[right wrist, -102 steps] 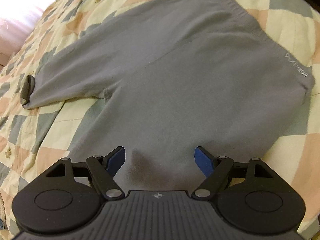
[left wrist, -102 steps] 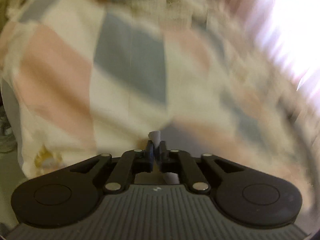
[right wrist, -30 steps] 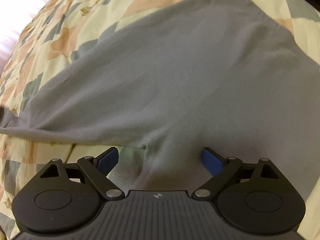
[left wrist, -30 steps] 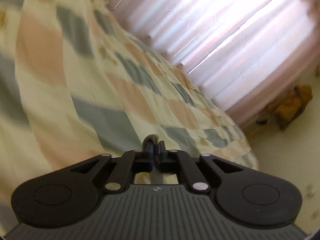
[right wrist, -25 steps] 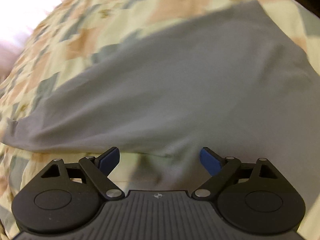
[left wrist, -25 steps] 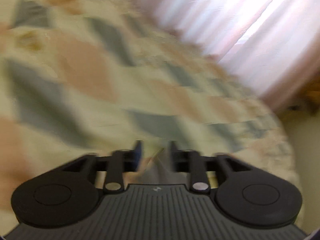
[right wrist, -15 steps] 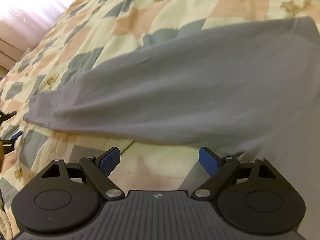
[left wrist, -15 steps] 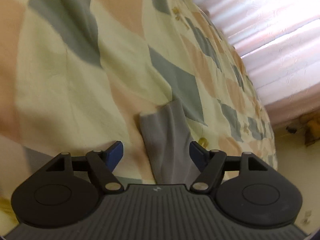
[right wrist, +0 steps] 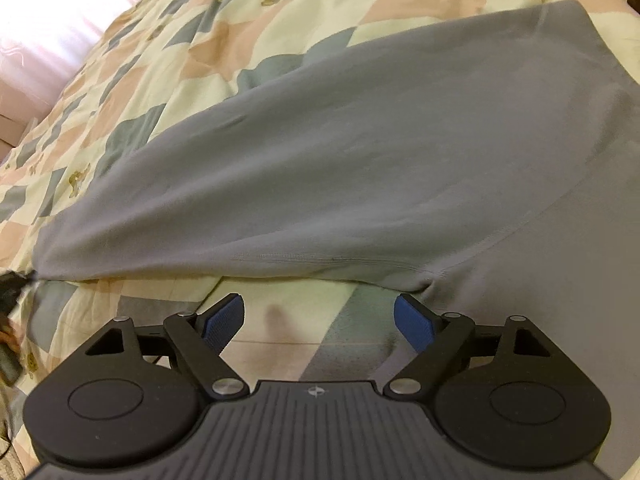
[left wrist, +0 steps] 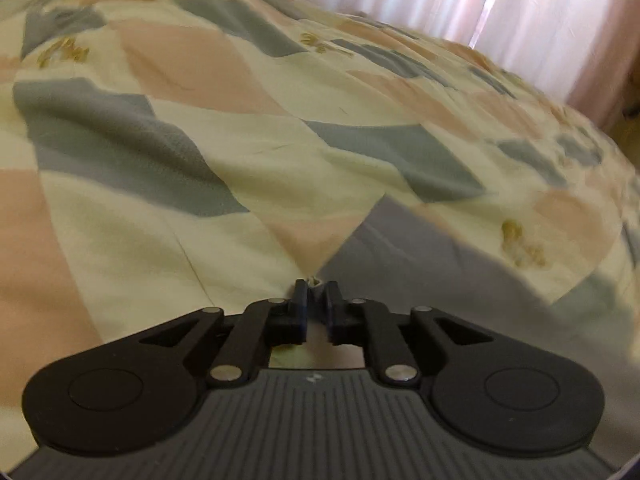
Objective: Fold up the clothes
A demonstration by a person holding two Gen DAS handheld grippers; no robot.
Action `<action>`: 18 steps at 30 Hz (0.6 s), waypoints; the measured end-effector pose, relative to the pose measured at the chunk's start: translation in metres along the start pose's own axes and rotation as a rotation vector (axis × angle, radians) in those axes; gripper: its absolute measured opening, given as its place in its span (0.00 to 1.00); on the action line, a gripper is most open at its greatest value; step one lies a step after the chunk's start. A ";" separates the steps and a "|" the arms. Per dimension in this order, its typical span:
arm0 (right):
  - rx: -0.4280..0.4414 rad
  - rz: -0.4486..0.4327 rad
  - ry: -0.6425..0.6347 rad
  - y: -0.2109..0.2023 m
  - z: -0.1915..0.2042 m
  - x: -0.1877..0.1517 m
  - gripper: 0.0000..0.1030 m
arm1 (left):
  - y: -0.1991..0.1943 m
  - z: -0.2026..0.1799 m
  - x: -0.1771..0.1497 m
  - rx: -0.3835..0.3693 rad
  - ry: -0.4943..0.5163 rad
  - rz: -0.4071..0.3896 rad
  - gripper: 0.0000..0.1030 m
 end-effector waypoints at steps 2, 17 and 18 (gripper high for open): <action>0.004 -0.041 -0.036 -0.014 -0.001 0.000 0.80 | -0.014 0.006 0.002 0.042 -0.019 -0.028 0.17; -0.154 -0.105 -0.080 -0.084 -0.056 -0.076 0.41 | -0.140 -0.125 -0.118 -0.257 0.013 0.359 0.62; -0.154 -0.107 -0.089 -0.092 -0.056 -0.081 0.48 | -0.158 -0.137 -0.128 -0.238 0.064 0.408 0.68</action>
Point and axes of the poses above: each gripper's, at about its wrist camera, not at the fingertips, and y roughly the way its jaws point, z to its left, x to its top, the point moved 1 cm from there along y, roughly the way its jaws point, and after that the axes turned 9 degrees about y, right-handed, at the moved point
